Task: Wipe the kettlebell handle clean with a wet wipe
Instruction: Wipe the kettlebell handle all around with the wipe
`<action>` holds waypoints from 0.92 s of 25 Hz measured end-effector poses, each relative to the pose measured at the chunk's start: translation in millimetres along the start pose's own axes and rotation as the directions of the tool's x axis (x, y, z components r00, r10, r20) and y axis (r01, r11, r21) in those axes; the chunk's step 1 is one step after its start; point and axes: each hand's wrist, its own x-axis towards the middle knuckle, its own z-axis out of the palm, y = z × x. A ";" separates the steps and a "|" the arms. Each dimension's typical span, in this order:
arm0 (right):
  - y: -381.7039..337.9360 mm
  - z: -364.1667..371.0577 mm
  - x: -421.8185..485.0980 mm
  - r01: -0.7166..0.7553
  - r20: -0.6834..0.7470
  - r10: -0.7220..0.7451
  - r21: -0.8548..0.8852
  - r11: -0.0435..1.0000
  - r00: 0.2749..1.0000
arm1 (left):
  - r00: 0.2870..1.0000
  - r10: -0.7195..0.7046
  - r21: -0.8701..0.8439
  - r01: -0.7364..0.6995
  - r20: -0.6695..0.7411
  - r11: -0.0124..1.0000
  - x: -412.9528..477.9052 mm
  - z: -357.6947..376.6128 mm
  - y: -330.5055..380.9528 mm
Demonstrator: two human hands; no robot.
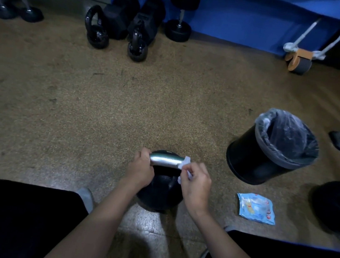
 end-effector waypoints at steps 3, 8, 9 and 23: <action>3.6 0.9 -4.3 -0.028 -0.004 0.028 0.019 0.999 1.000 | 1.000 0.012 -0.001 -0.012 0.005 1.000 -1.2 -0.5 -0.2; -1.6 4.5 -6.0 -0.068 -0.073 0.070 0.036 0.997 0.995 | 1.000 0.007 0.001 -0.007 0.000 1.000 -1.7 -0.4 0.6; -3.4 4.5 -4.5 -0.080 -0.083 0.083 0.035 0.996 0.993 | 1.000 0.011 0.004 -0.011 -0.001 1.000 -1.4 -0.2 0.3; -13.7 5.8 -3.3 -0.115 -0.016 0.114 -0.007 0.993 0.993 | 1.000 -0.007 -0.010 0.008 0.016 1.000 -0.3 0.5 0.2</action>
